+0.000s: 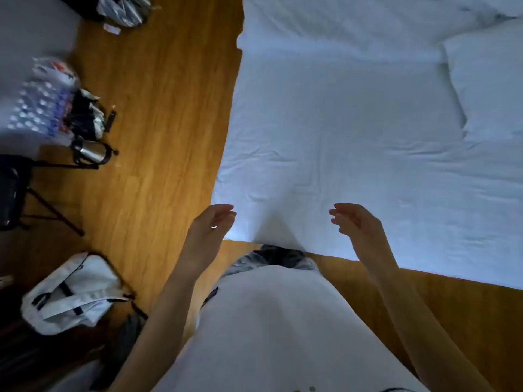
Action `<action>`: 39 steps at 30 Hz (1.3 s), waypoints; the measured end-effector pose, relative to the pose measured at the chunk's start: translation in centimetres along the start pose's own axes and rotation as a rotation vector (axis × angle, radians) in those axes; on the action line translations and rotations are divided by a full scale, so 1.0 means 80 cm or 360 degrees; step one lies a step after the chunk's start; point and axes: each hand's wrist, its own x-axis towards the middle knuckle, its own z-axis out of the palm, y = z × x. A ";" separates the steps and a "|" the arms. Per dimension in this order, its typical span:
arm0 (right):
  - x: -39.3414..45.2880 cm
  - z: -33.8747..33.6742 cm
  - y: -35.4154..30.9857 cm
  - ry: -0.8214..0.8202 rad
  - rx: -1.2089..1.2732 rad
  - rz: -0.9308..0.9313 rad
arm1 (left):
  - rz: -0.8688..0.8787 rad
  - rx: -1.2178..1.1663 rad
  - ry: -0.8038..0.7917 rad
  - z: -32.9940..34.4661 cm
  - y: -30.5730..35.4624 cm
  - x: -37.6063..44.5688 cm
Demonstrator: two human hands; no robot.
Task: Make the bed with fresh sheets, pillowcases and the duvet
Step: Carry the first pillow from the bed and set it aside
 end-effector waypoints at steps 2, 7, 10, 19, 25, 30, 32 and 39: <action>0.010 0.010 -0.003 -0.0098 0.0002 0.0011 | -0.0009 -0.0069 0.0126 -0.012 -0.009 -0.009; 0.020 0.052 -0.013 -0.0396 -0.0098 0.0000 | -0.0066 -0.0253 0.0467 -0.048 -0.044 -0.053; 0.014 0.088 -0.031 -0.0495 -0.0118 -0.0030 | -0.0111 -0.0267 0.0533 -0.070 -0.069 -0.073; -0.020 0.231 -0.046 -0.0524 -0.0228 -0.0033 | -0.0103 -0.0420 0.0586 -0.180 -0.138 -0.072; -0.051 0.382 -0.053 -0.0324 -0.0236 -0.0070 | -0.0048 -0.0304 0.0362 -0.325 -0.210 -0.041; -0.084 0.479 -0.070 -0.0236 -0.0178 -0.0034 | 0.0048 -0.0109 0.0230 -0.447 -0.232 -0.023; -0.087 0.503 -0.080 -0.0245 -0.0218 -0.0042 | 0.0079 -0.0111 0.0233 -0.484 -0.234 -0.011; -0.051 0.551 -0.111 -0.0187 -0.0231 -0.0030 | 0.0045 -0.0240 0.0253 -0.518 -0.228 0.054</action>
